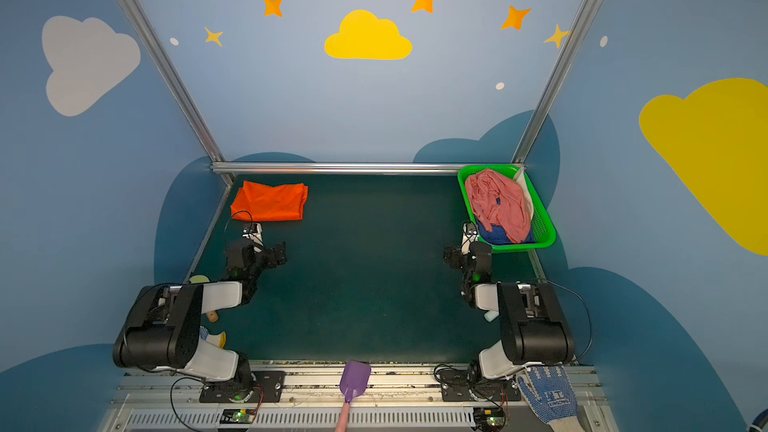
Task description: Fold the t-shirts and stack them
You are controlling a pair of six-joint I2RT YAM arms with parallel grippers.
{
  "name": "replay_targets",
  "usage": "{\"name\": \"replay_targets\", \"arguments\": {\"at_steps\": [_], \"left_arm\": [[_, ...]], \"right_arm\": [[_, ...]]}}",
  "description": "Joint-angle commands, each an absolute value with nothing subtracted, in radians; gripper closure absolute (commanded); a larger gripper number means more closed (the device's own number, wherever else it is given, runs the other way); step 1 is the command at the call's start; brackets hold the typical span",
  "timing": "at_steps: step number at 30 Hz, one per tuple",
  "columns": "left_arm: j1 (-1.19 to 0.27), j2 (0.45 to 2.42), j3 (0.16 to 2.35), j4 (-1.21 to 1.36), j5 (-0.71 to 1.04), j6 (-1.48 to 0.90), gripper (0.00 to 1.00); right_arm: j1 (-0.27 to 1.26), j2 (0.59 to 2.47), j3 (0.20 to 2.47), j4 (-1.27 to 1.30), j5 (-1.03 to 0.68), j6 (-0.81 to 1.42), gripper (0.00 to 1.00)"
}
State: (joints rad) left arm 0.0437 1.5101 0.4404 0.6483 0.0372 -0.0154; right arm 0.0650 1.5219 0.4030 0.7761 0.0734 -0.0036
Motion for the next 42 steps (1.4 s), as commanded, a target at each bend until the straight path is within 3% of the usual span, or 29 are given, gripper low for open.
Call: {"name": "replay_targets", "arguments": {"at_steps": [1,26,33,39,42], "left_arm": [[0.042,1.511,0.454,0.662,0.037,-0.018,0.0],[0.042,1.509,0.453,0.663,0.038,-0.018,0.0],[0.042,1.51,0.453,0.663,0.038,-0.018,0.0],[0.042,1.509,0.453,0.663,0.038,-0.018,0.0],[0.042,1.509,0.454,0.663,0.038,-0.018,0.0]], "right_arm": [[0.059,1.519,0.407,0.807,0.069,0.001,0.03],[0.058,1.517,0.407,0.807,0.065,0.001,0.03],[0.039,1.517,0.403,0.809,-0.043,-0.017,0.03],[0.045,1.51,0.408,0.79,0.07,0.013,0.03],[0.03,1.505,0.396,0.806,-0.121,-0.039,0.03]]}}
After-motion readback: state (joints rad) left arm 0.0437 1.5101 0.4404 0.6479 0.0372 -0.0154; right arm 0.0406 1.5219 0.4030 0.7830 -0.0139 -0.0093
